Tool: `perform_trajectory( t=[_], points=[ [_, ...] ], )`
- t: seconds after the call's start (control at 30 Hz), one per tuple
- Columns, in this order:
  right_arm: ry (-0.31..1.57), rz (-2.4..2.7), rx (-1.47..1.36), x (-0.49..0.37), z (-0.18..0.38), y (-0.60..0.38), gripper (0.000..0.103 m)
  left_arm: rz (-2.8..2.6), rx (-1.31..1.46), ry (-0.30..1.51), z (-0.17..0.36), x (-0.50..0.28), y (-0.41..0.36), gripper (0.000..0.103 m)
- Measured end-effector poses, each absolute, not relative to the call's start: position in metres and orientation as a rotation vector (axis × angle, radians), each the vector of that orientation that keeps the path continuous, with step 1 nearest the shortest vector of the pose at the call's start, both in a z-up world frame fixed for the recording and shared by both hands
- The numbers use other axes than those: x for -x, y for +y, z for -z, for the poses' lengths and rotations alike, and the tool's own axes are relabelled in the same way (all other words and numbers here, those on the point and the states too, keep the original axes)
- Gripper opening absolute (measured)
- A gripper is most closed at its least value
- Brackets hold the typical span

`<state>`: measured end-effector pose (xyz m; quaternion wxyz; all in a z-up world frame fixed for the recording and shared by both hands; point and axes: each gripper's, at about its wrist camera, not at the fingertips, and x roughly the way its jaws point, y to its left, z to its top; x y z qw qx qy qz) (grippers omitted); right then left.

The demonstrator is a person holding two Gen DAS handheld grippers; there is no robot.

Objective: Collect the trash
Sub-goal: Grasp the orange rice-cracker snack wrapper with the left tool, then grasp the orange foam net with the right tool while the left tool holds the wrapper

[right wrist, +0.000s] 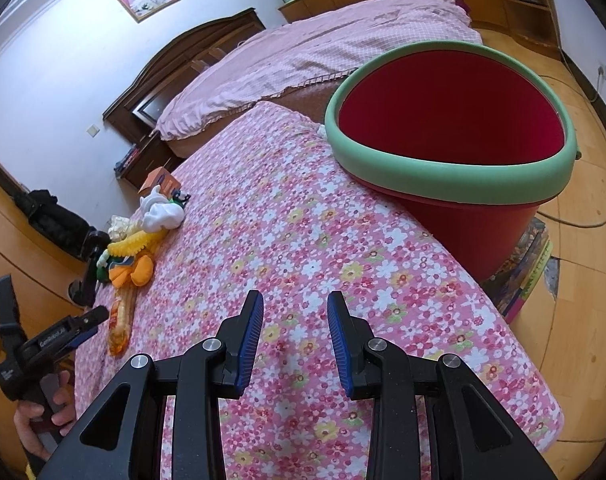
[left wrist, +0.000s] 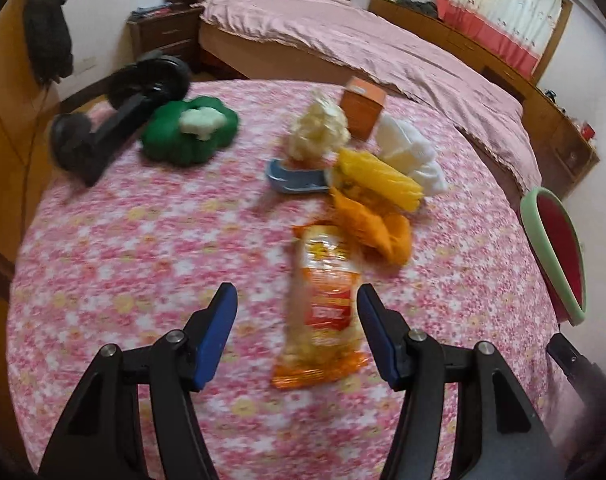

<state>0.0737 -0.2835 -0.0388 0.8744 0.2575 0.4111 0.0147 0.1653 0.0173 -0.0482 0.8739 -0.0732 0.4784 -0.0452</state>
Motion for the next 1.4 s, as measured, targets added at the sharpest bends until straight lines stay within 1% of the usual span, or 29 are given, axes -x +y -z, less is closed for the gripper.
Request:
perform_trajectory(
  t=[0.13, 0.27, 0.3, 0.33, 0.4, 0.63, 0.93, 1.17, 1.4],
  points=[
    [0.860, -0.033, -0.528, -0.074, 0.037, -0.283, 0.034, 0.123, 0.149, 1.048, 0.065, -0.179, 0.007, 0.062],
    [0.860, -0.042, -0.512, -0.076, 0.034, -0.279, 0.034, 0.123, 0.128, 1.027, 0.066, -0.181, 0.002, 0.062],
    [0.861, -0.046, -0.509, -0.077, 0.033, -0.278, 0.034, 0.124, 0.131, 1.025, 0.067, -0.183, 0.000, 0.056],
    [0.862, -0.049, -0.504, -0.078, 0.033, -0.276, 0.034, 0.127, 0.135, 1.021, 0.067, -0.184, 0.000, 0.047],
    [0.866, -0.057, -0.496, -0.081, 0.031, -0.273, 0.034, 0.139, 0.138, 1.012, 0.068, -0.186, 0.000, 0.039],
    [0.877, -0.108, -0.436, -0.094, 0.022, -0.251, 0.034, 0.130, 0.166, 0.975, 0.056, -0.177, 0.027, 0.039],
    [0.896, -0.215, -0.371, -0.120, 0.006, -0.203, 0.034, 0.005, 0.176, 0.906, 0.036, -0.182, 0.082, 0.039],
    [0.909, -0.274, -0.325, -0.149, 0.006, -0.156, 0.034, -0.059, 0.229, 0.868, 0.039, -0.187, 0.115, 0.039],
    [0.939, -0.321, -0.284, -0.178, 0.021, -0.111, 0.034, -0.093, 0.244, 0.837, 0.049, -0.188, 0.127, 0.039]
  ],
)
